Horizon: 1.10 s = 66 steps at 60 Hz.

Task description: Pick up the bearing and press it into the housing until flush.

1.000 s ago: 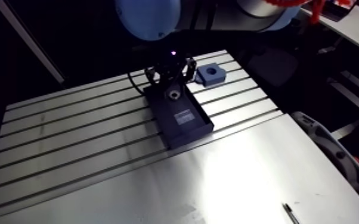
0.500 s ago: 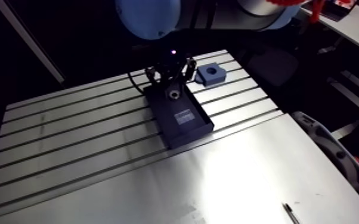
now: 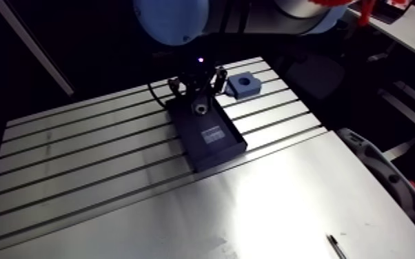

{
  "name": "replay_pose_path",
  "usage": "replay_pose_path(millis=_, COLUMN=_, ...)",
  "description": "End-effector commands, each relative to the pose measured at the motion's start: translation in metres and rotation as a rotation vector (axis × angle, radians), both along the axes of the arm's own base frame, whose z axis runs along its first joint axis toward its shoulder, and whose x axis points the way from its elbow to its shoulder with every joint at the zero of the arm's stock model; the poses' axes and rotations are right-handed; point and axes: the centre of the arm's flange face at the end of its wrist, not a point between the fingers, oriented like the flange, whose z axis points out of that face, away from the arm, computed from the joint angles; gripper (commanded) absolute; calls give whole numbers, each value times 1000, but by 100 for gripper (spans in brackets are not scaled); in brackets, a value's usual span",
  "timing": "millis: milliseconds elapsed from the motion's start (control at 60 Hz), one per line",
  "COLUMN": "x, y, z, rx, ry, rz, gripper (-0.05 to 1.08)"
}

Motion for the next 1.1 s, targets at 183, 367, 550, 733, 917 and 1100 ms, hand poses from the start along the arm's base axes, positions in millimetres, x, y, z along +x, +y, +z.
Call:
replay_pose_path(millis=183, x=1, y=0, z=-2, rx=-1, ry=-3, rz=0, gripper=47)
replay_pose_path(millis=367, x=1, y=0, z=-2, rx=-1, ry=-3, rz=0, gripper=48)
replay_pose_path(millis=550, x=1, y=0, z=-2, rx=-1, ry=-3, rz=0, gripper=49)
replay_pose_path(millis=733, x=1, y=0, z=-3, rx=0, ry=-5, rz=0, gripper=50)
replay_pose_path(millis=917, x=2, y=1, z=-8, rx=-4, ry=-13, rz=-2, gripper=51)
replay_pose_path(millis=1100, x=2, y=1, z=-8, rx=-4, ry=-13, rz=-2, gripper=53)
